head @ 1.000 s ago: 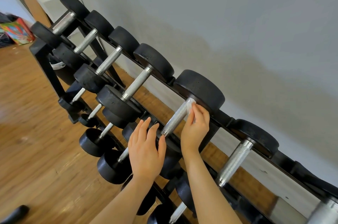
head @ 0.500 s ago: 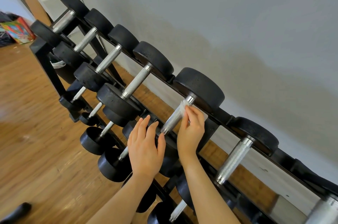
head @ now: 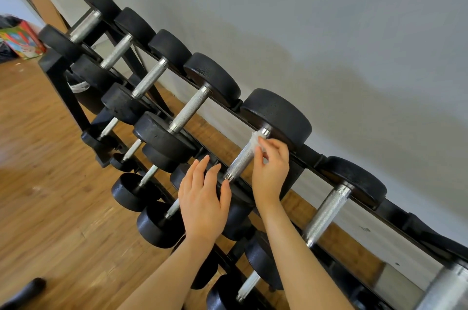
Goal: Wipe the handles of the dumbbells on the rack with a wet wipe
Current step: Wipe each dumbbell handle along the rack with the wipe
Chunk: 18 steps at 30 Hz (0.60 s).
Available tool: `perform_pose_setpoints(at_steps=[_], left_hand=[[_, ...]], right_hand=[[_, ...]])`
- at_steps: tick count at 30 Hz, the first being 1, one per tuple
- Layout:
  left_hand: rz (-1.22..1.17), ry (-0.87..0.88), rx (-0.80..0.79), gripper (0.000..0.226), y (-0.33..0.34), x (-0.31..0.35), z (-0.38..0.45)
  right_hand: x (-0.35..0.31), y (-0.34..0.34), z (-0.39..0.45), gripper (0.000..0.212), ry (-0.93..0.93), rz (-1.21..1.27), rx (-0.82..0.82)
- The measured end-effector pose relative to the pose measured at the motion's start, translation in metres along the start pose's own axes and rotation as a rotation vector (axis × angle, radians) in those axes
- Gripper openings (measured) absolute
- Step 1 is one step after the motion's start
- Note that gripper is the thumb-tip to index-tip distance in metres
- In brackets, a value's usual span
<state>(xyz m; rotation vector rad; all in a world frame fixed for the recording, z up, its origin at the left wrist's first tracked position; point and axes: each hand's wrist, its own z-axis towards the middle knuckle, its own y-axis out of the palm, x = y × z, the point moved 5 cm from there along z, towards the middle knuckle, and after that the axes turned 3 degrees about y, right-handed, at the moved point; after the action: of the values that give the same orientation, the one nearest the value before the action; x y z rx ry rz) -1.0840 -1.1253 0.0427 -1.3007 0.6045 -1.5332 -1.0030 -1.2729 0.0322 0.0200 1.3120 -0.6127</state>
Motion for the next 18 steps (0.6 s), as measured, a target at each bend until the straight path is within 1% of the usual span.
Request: perform_pose_setpoints(at_steps=[3, 6, 8, 10, 14, 16, 18], left_hand=[[0.004, 0.001, -0.003, 0.047, 0.0, 0.0, 0.0], [0.002, 0.002, -0.002, 0.047, 0.0, 0.0, 0.0], [0.001, 0.001, 0.001, 0.046, 0.0, 0.0, 0.0], [0.004, 0.001, -0.002, 0.046, 0.0, 0.0, 0.001], [0.011, 0.007, -0.007, 0.047, -0.002, 0.001, 0.0], [0.009, 0.007, -0.008, 0.047, -0.001, 0.001, 0.0], [0.006, 0.011, -0.004, 0.047, -0.001, 0.0, 0.0]], right_hand=[[-0.004, 0.0, 0.002, 0.026, -0.014, -0.042, -0.007], [-0.002, 0.004, -0.012, 0.027, -0.155, -0.133, -0.092], [0.0, 0.004, -0.014, 0.029, -0.207, -0.165, -0.127], [-0.003, 0.003, -0.006, 0.029, -0.209, -0.194, -0.116], [-0.008, 0.0, 0.007, 0.024, -0.181, -0.285, -0.04], [-0.007, 0.0, 0.005, 0.026, -0.193, -0.333, -0.041], [-0.004, -0.001, 0.0, 0.03, -0.253, -0.385, -0.073]])
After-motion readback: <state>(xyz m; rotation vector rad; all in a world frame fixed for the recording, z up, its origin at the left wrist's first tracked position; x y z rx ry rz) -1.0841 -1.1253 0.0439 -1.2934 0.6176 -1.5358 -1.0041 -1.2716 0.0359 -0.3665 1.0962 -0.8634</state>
